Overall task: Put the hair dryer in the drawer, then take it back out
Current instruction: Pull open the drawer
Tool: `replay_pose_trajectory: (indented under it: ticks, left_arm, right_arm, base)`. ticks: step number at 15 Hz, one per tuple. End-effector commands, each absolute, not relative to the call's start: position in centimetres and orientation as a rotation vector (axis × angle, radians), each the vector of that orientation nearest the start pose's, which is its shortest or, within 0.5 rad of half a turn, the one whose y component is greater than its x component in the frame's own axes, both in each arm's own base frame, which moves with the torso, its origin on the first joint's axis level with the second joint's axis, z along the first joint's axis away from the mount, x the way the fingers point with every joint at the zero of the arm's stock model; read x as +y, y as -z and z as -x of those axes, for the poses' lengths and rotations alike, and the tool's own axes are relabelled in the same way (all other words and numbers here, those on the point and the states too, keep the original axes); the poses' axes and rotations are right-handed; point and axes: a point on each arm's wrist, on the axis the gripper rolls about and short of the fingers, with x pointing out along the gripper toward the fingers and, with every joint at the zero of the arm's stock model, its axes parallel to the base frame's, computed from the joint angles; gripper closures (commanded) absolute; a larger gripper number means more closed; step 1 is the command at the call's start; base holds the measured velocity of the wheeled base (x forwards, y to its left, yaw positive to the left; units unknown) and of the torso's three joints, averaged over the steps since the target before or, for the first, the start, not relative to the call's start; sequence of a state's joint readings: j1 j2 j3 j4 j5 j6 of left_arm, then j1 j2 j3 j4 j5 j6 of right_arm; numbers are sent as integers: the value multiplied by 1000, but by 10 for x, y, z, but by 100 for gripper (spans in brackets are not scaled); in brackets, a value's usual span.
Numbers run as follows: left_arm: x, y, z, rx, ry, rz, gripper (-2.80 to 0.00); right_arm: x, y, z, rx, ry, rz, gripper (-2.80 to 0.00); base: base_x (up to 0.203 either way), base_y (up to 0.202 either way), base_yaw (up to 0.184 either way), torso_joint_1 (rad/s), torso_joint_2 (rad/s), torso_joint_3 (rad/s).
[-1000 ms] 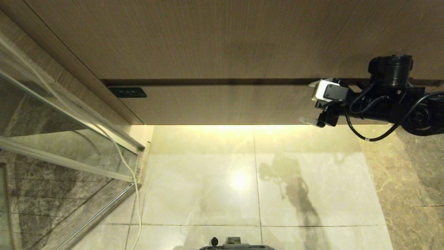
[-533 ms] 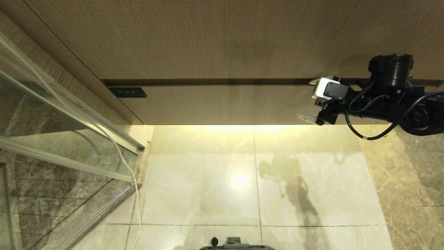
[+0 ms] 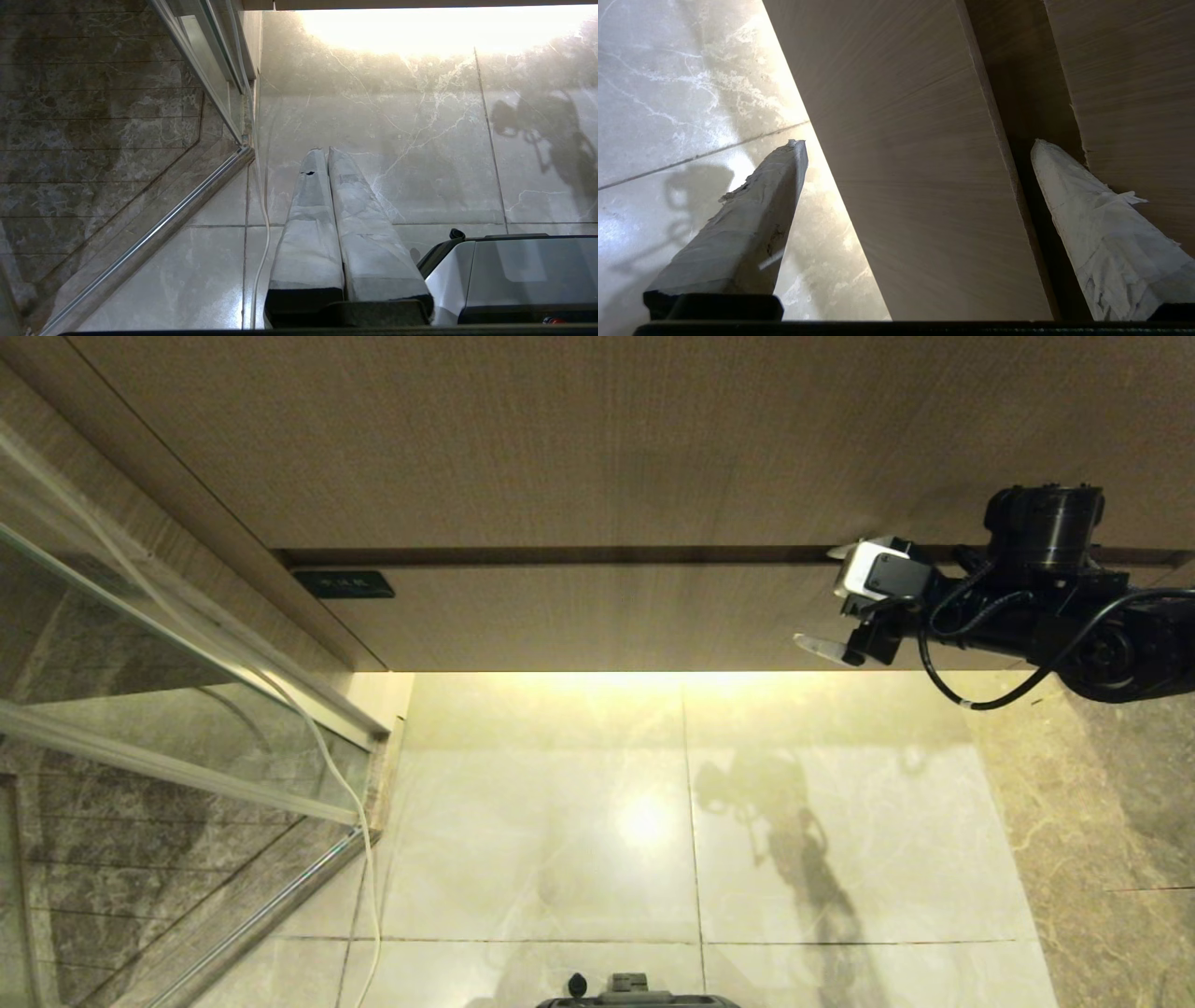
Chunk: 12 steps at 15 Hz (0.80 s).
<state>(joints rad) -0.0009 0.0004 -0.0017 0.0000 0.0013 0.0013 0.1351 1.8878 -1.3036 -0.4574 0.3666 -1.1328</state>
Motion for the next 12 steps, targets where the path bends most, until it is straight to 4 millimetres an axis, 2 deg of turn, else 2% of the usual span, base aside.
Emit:
replay_pose_trajectory:
  ticks: [1,7,12]
  left_arm:
    - [0,-76,23,0,-1,-2,0]
    - [0,-76,23,-2,0,-2,0]
    - [0,-75,23,0,0,-2,0]
  right_arm:
    - [61,-228,-384,-157,-527,1092,-280]
    - [61,-206,-387,-31,-574,1056,-280]
    - [57,-201,-375,158,-574,1035,-280]
  base:
    - [0,0,0,0,0,0]
    - [0,0,0,0,0,0]
    - [0,0,0,0,0,0]
